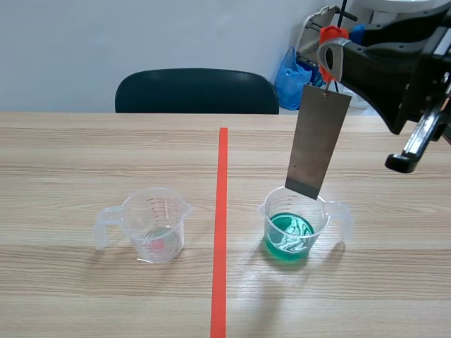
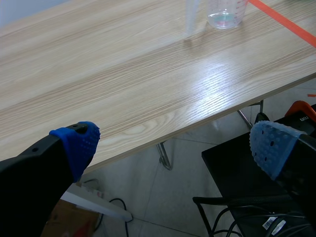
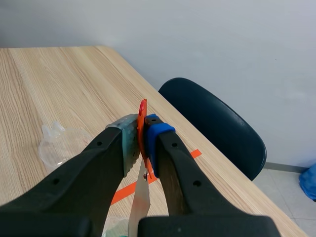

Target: Do the redox reaction experiment

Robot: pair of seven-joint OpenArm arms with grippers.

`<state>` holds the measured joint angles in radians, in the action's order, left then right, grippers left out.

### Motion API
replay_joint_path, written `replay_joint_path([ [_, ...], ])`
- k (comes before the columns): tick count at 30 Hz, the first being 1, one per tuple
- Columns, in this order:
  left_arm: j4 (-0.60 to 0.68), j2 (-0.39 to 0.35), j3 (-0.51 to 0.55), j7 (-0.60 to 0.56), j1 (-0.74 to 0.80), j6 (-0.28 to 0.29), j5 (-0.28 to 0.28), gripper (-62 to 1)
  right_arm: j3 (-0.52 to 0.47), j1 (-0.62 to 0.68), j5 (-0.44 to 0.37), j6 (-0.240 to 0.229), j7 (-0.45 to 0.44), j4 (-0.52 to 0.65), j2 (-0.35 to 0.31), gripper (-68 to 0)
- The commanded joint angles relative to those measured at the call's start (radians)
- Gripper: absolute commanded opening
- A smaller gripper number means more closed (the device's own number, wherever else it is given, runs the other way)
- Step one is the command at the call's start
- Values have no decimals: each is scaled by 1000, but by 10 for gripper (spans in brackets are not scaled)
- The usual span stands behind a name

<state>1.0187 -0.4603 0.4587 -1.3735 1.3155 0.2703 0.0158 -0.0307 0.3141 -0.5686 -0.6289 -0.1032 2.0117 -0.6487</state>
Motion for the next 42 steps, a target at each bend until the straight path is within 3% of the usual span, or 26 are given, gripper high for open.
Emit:
replay_joint_path([
  [1, 10, 0, 3, -14, 1, 5, 2, 14, -6, -9, -12, 3, -14, 14, -10, -669],
  [22, 10, 0, 3, -13, 1, 5, 3, 14, -6, -9, -12, 3, -14, 14, -10, -669],
  [28, 10, 0, 3, 40, 1, 5, 3, 14, -6, -9, -12, 3, -14, 14, -10, -669],
  [42, 10, -1, 3, 8, 1, 5, 3, 14, -6, -9, -12, 3, -14, 14, -10, -669],
])
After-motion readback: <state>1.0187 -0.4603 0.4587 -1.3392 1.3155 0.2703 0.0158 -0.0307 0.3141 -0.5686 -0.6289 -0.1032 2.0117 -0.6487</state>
